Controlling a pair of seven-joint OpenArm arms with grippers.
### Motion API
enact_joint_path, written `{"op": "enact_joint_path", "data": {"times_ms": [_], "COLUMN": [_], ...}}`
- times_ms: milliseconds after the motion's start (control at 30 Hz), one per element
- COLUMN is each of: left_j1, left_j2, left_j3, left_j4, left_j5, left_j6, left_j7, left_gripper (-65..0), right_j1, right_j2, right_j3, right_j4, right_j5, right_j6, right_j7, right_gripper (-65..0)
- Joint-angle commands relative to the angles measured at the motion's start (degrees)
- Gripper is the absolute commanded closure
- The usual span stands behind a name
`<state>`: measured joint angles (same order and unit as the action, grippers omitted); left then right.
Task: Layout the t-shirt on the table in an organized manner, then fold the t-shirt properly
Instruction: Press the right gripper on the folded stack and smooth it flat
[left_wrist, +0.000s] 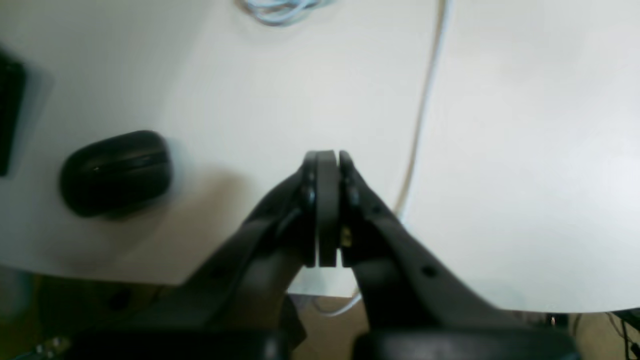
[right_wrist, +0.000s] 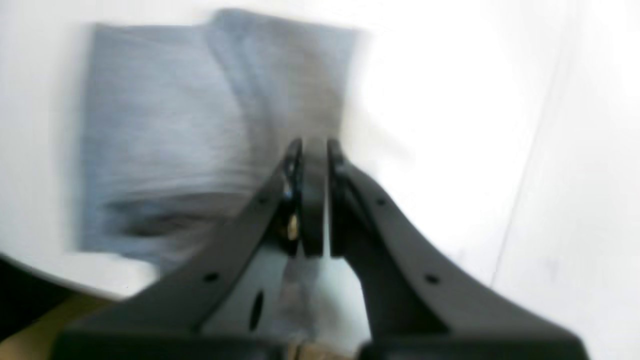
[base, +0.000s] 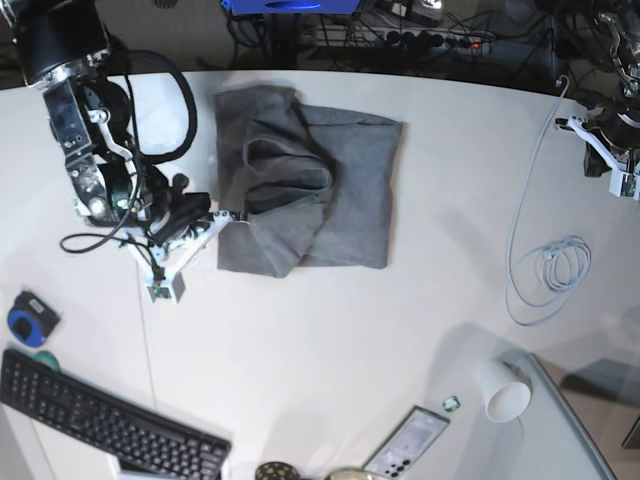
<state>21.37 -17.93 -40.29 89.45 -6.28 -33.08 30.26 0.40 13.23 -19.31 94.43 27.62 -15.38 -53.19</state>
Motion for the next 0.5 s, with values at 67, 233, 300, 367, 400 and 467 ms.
{"op": "enact_joint_path", "data": {"times_ms": [67,233,300,367,400,467], "left_j1": [-0.3,-0.3,-0.3,-0.3,-0.3,-0.3], "left_j2": [-0.4,-0.1,-0.1,-0.1,-0.1,-0.1], "left_j3": [-0.5,-0.5,-0.4,-0.4,-0.4,-0.4], "left_j4": [0.8,0.8,0.8,0.8,0.8,0.8], "left_j5": [-0.5,-0.5,-0.5,-0.5,-0.5,-0.5], "left_j6": [0.2,0.2,0.2,0.2,0.2,0.2], "left_j7": [-1.1,-1.1,-1.1,-1.1,-1.1,-1.1], "left_gripper": [0.0,0.0,0.0,0.0,0.0,0.0], "right_j1": [0.8,0.7,1.9,3.2,3.7,5.2], "right_j2": [-0.8,-3.3,-3.9,-5.5,-6.3,-8.0], "right_j3": [-0.2,-1.8,-5.1,-7.2,-7.6,-8.0], "right_j4": [-4.0,-4.6,-4.8,-5.6,-6.3,-7.5], "right_j5": [0.9,0.9,0.9,0.9,0.9,0.9], "right_j6": [3.7,4.9,4.9,4.9,4.9,4.9], "right_j7": [3.0,3.0,3.1,3.2,3.2,3.0], "right_gripper": [-0.8,-0.8,-0.8,-0.8,-0.8,-0.8]}}
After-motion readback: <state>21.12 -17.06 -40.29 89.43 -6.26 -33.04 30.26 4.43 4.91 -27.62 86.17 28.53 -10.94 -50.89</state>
